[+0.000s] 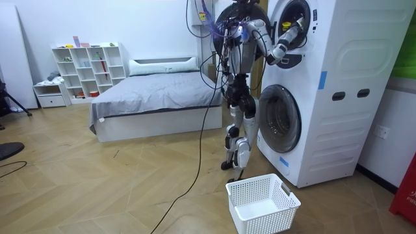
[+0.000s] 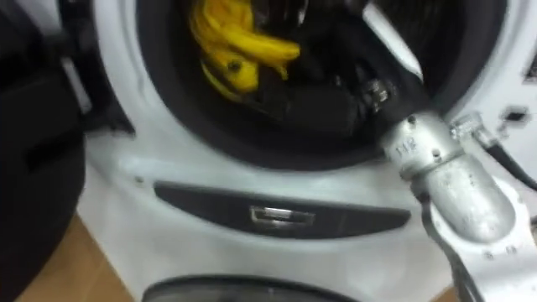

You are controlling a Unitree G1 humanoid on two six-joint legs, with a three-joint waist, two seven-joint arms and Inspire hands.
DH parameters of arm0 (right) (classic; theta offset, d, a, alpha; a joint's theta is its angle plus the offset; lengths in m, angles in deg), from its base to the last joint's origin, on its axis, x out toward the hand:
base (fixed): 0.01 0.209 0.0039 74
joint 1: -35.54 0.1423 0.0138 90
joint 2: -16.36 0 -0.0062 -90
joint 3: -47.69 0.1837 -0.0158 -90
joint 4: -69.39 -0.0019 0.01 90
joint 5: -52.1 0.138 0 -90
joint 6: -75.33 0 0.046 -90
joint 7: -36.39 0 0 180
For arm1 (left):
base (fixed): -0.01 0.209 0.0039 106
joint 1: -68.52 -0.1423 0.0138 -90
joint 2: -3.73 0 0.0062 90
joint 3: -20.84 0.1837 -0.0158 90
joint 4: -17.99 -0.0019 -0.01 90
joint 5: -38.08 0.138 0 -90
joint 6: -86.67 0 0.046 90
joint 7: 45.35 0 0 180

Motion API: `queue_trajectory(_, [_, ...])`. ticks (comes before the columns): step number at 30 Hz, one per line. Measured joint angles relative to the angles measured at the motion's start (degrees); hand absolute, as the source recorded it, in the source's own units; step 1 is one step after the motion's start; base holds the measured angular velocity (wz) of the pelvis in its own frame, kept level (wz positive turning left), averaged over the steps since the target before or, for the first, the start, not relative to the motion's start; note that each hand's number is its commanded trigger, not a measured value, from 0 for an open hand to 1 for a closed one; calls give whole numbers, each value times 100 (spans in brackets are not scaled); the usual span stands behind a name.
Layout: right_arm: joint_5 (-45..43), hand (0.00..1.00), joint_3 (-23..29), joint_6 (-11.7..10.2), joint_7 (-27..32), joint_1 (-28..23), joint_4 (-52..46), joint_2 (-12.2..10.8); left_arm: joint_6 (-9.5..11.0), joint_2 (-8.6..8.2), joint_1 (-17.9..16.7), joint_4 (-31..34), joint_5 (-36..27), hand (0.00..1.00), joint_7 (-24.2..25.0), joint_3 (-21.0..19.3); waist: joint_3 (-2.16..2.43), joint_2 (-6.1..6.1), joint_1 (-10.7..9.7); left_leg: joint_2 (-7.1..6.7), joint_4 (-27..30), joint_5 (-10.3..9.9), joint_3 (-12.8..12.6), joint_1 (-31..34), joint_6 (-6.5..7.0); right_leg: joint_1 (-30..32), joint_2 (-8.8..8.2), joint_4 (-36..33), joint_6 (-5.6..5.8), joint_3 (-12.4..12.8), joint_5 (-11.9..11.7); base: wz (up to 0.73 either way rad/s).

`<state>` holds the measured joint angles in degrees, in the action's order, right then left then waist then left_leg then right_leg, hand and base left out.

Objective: Pick clothes from washing machine

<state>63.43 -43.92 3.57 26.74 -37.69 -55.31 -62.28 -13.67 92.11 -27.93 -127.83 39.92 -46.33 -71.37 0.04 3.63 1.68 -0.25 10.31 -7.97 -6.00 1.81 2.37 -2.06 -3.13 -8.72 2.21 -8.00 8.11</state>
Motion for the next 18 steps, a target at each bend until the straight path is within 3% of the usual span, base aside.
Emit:
queue_trajectory(4, [259, 100, 20, -9, -154, -81, -192, 2, 2, 2, -109, 47, 124, 0, 1, -205, 7, -29, -27, 51, -61, 12, 3, -49, -73, -8, 80, -8, -60, 4, -22, -7])
queue_trajectory(12, [436, 100, 167, -253, -188, -537, -282, 9, 54, -2, -236, 69, 223, 0, 1, -236, 38, -2, -181, 81, -62, 5, -19, -141, -115, -111, 128, -13, -101, 7, -47, -3])
queue_trajectory(18, [790, 100, 632, -354, -467, -1068, -472, 8, 121, -31, -350, 212, 291, 0, 6, -440, 62, 18, -200, 81, -39, -31, -32, -157, -110, -96, 126, -10, -100, 1, -47, 0])
